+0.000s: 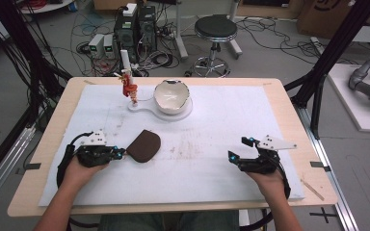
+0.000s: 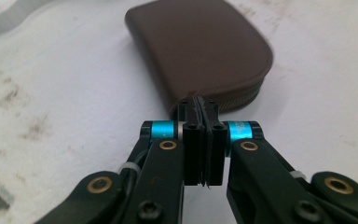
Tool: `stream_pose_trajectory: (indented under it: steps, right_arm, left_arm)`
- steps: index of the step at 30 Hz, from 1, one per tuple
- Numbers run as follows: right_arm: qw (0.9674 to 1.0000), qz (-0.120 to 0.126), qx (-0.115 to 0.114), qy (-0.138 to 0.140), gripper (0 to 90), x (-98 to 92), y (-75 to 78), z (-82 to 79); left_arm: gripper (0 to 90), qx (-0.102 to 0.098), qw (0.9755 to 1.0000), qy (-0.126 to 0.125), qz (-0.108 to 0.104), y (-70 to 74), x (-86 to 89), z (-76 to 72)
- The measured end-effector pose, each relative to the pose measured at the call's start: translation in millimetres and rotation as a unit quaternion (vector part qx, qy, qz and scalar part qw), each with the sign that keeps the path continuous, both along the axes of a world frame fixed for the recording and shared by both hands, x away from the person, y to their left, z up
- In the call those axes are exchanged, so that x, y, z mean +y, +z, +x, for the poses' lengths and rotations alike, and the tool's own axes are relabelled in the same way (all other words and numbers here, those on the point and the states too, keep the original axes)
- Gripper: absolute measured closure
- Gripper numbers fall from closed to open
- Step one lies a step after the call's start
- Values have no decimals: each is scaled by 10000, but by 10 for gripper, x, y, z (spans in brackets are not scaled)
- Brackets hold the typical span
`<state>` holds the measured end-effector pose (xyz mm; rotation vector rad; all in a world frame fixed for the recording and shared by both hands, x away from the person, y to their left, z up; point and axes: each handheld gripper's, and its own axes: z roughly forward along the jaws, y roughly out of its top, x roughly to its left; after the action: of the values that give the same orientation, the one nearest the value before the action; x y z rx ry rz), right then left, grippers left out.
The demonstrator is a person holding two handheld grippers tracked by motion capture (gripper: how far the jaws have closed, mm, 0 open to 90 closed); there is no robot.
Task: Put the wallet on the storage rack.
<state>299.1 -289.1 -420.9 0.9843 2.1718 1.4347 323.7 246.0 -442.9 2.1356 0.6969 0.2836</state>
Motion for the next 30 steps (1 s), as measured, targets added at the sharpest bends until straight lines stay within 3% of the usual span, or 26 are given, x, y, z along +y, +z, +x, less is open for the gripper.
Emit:
stream_pose_trajectory:
  steps: [1, 3, 6, 12, 15, 18, 20, 24, 27, 30]
  right_arm:
    - [10000, 3, 3, 2, 192, 1, 2, -2]
    - [10000, 6, -22, 8, 192, 1, 3, -1]
    - [10000, 16, -10, -9, 192, -3, 3, -1]
    - [10000, 0, -22, 7, 192, 2, 3, 0]
    - [10000, 3, -10, 0, 192, 1, 1, -1]
    - [10000, -12, -6, -5, 192, 4, -2, 1]
    - [10000, -27, -34, -5, 192, 6, -3, 4]
    - [10000, -13, -20, -1, 192, 8, -1, 4]
    - [10000, -6, -3, -2, 192, 3, -1, 1]
    - [10000, 18, -6, -12, 192, 0, 3, -4]
  left_arm:
    - [824, 110, 9999, 2, -13, -22, 14, 14]
    - [713, 106, 9999, 66, 20, -27, 31, 17]
    - [645, 115, 9999, 46, 17, -35, 26, 13]
    - [572, 153, 9996, 12, 216, -97, -28, 34]
    - [618, 105, 9997, 48, 207, -124, -21, 40]
    - [804, 80, 9996, 36, 261, -116, 12, 39]
    - [880, 1, 9994, 4, 343, -111, -6, 24]
    - [883, -52, 9990, -32, 434, -98, -21, 18]
    - [883, -40, 9994, -25, 351, -90, -6, 19]
    - [883, -51, 9999, -64, 94, -47, 18, 11]
